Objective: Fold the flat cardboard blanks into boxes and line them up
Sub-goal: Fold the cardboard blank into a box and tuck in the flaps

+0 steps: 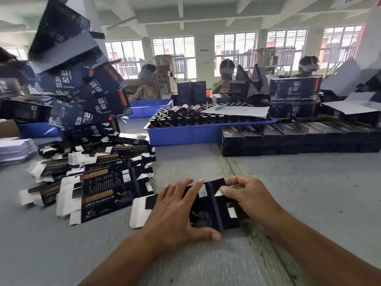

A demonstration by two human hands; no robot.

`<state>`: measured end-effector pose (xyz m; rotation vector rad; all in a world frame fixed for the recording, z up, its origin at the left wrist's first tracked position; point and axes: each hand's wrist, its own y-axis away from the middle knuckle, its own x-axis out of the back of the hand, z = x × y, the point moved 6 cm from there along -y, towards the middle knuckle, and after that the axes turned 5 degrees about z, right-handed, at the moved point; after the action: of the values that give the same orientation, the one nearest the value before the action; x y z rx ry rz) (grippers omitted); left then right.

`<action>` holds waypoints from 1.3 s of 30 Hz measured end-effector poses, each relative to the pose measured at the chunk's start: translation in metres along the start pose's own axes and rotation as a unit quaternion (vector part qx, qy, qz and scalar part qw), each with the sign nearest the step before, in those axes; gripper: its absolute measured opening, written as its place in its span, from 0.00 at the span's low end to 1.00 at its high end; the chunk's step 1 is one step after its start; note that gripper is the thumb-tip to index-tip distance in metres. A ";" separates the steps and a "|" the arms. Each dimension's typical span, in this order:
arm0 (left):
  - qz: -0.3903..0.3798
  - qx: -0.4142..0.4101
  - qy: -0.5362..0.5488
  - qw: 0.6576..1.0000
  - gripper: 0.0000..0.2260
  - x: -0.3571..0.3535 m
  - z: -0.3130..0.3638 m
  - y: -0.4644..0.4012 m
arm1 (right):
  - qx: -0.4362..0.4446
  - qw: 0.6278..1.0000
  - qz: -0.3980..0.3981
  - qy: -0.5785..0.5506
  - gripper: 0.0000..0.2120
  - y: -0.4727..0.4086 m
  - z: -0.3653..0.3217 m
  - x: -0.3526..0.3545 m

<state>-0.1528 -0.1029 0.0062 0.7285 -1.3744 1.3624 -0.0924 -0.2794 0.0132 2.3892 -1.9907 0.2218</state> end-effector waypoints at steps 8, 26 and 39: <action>-0.026 -0.023 -0.001 0.999 0.58 0.002 0.005 0.002 | -0.018 0.999 0.012 -0.041 0.03 0.005 0.001 0.002; 0.149 -0.029 -0.031 0.988 0.45 0.038 0.005 0.008 | 0.096 0.995 -0.031 0.023 0.05 0.011 -0.017 0.001; 0.205 -0.094 -0.013 0.974 0.38 0.052 0.017 0.011 | 0.191 0.975 -0.041 0.104 0.16 0.018 -0.030 -0.006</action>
<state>-0.1829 -0.1053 0.0538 0.3460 -1.7144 1.5128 -0.1137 -0.2740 0.0407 2.5194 -1.8911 0.8880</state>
